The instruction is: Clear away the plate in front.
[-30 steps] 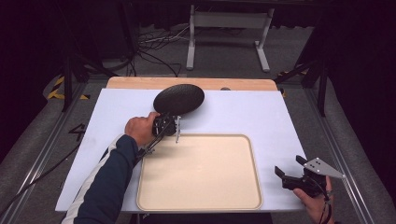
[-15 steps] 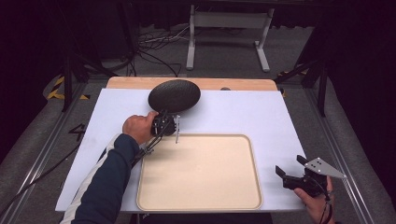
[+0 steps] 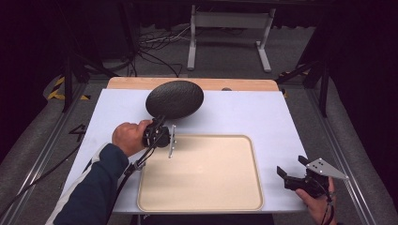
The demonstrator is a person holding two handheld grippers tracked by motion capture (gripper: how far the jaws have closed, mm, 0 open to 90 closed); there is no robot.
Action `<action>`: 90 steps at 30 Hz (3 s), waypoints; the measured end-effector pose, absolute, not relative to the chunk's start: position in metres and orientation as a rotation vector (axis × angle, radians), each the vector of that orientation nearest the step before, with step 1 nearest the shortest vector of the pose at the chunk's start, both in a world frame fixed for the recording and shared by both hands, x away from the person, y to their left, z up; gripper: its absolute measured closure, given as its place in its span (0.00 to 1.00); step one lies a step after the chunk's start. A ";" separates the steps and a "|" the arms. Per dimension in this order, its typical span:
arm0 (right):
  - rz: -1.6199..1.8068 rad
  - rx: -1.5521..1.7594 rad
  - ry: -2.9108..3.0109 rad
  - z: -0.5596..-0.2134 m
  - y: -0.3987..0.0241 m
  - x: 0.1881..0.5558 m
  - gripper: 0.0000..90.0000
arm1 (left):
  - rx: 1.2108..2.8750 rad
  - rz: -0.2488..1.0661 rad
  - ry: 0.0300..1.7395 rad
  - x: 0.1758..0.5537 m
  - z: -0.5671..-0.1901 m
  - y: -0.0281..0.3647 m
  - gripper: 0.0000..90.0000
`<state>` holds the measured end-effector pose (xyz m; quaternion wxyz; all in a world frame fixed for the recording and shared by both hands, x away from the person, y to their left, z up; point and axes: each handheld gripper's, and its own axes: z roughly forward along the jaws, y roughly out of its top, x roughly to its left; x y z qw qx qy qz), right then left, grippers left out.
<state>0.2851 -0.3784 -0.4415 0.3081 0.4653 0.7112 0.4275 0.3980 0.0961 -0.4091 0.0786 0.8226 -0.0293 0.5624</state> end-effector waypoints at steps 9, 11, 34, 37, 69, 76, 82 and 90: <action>1.129 1.228 1.881 -0.440 -0.377 0.284 0.07 | 2.392 1.688 -0.183 0.345 -0.406 0.098 0.96; 1.131 1.228 1.879 -0.440 -0.377 0.284 0.07 | 2.380 1.677 -0.209 0.334 -0.407 0.096 0.96; 1.127 1.224 1.880 -0.439 -0.376 0.283 0.08 | 2.329 1.533 -0.436 0.243 -0.431 0.077 0.95; 1.128 1.227 1.880 -0.439 -0.377 0.283 0.08 | 2.338 1.502 -0.472 0.239 -0.436 0.075 0.95; 1.126 1.225 1.883 -0.441 -0.378 0.283 0.08 | 2.405 1.253 -0.480 0.252 -0.460 0.067 0.91; 1.123 1.225 1.883 -0.441 -0.378 0.283 0.08 | 2.449 1.195 -0.482 0.252 -0.464 0.064 0.89; 1.121 1.224 1.882 -0.441 -0.378 0.283 0.08 | 2.467 1.152 -0.484 0.253 -0.467 0.062 0.87; 1.124 1.224 1.881 -0.441 -0.378 0.283 0.08 | 2.462 1.077 -0.452 0.254 -0.463 0.064 0.86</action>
